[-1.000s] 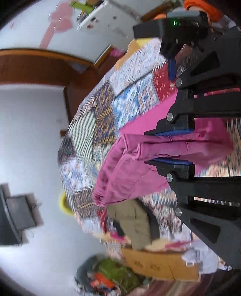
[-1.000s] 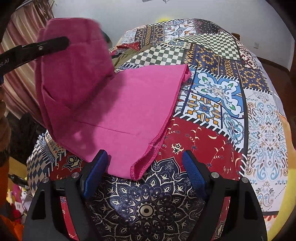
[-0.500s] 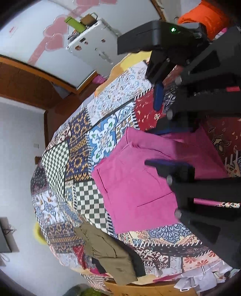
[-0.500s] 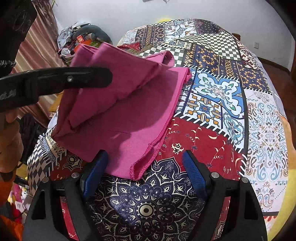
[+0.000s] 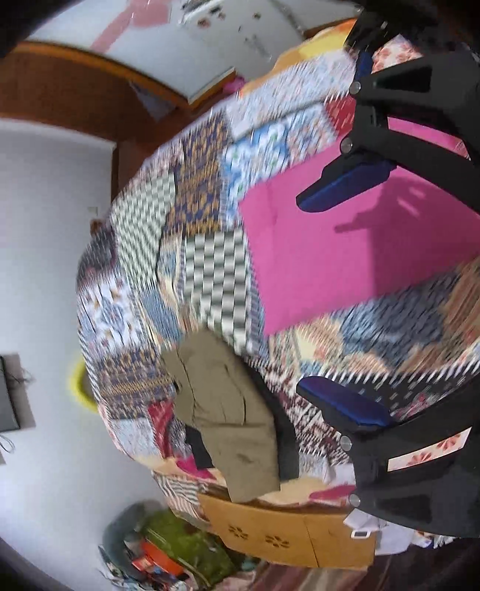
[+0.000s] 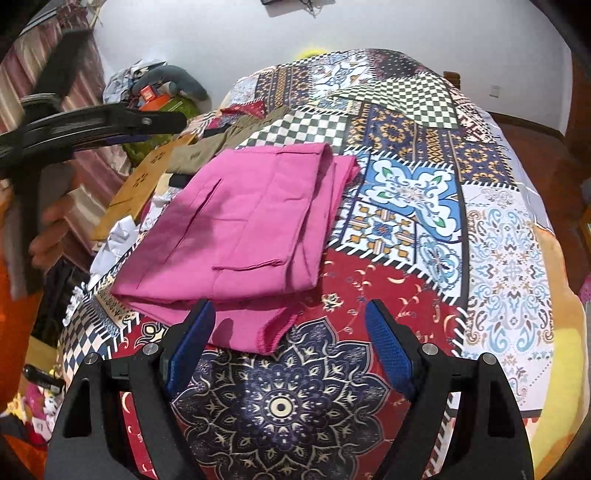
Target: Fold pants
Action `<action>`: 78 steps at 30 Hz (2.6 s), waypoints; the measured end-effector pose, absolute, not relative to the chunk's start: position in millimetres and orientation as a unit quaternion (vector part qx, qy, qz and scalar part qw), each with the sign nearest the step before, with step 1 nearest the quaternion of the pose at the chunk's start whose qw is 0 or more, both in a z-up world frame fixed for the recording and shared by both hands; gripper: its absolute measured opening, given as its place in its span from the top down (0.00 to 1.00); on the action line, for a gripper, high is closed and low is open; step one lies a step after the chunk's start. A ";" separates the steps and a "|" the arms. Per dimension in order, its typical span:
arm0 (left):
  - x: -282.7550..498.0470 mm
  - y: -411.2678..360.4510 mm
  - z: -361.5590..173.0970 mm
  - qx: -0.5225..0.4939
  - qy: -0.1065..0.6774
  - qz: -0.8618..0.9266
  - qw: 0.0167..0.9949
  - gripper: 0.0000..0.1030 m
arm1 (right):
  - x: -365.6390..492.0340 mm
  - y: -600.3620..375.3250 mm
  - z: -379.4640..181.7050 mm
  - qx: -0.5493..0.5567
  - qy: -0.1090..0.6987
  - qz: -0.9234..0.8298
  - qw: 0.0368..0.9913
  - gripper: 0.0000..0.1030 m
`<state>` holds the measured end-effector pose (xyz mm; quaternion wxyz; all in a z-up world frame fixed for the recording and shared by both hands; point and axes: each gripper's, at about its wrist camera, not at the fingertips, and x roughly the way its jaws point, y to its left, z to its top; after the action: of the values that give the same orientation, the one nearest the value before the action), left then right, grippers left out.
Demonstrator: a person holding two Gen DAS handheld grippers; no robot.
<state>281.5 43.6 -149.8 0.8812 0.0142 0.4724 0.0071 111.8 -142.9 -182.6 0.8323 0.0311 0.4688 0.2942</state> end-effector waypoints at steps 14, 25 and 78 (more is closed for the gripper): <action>362.9 79.7 -261.9 0.075 0.573 0.057 0.814 0.09 | 120.0 -153.3 -183.3 0.023 0.470 0.262 0.843 0.22; 263.7 103.2 -241.7 0.089 0.557 0.103 0.819 0.09 | 115.2 -162.4 -172.4 0.032 0.458 0.254 0.851 0.22; 238.4 85.2 -198.7 0.016 0.494 0.002 0.869 0.31 | 180.2 -94.8 -189.9 -0.009 0.489 0.297 0.820 0.60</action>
<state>238.4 85.2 -198.7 0.8693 0.0163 0.4939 0.0022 180.2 -94.8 -189.9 0.8204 -0.0091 0.4886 0.2967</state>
